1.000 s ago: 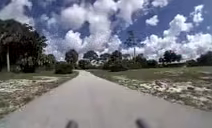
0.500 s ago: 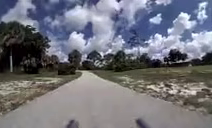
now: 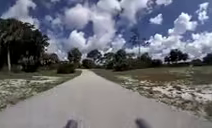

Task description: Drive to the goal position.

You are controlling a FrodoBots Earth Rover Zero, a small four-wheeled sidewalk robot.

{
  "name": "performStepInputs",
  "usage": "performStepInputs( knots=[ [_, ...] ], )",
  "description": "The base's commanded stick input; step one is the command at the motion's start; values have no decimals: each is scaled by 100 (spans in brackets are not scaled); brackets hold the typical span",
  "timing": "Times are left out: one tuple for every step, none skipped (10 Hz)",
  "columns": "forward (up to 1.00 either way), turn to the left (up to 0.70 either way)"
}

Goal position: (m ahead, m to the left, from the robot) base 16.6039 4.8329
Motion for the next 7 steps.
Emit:
performStepInputs(
  knots=[
    [85, 0],
    [85, 0],
    [85, 3],
    [85, 34],
    [85, 34],
    [85, 34],
    [85, 34]
  ],
)
